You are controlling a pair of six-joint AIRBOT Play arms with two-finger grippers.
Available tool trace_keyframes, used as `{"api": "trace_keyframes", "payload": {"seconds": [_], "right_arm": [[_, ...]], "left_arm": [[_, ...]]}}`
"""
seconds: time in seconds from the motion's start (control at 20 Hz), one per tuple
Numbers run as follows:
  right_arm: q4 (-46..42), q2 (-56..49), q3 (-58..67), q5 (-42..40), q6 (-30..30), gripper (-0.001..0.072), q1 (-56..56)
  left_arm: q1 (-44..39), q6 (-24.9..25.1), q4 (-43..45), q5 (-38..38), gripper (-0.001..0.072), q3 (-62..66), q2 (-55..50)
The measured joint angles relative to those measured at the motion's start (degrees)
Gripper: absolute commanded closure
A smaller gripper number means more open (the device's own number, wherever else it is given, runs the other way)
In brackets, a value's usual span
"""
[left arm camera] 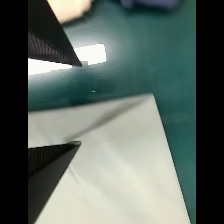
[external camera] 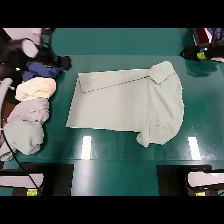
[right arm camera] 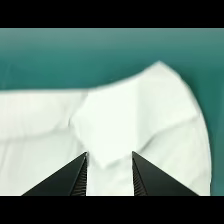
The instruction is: Fold the shirts.
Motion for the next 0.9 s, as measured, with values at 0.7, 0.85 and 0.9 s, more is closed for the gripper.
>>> {"api": "trace_keyframes", "payload": {"seconds": [0.7,0.85,0.9], "right_arm": [[12.44,25.68,-36.68,12.50,-5.97,0.0403,-0.83],[13.03,27.82,-37.77,11.93,-6.08,0.0403,-0.92],[13.14,28.44,-37.97,11.63,-6.08,0.0403,-0.96]], "left_arm": [[16.11,12.00,-19.91,-15.76,0.0166,-35.41,5.90],[14.47,12.61,-21.46,-14.58,0.0166,-39.82,6.05],[13.44,12.68,-22.36,-14.60,0.0166,-40.87,6.10]]}}
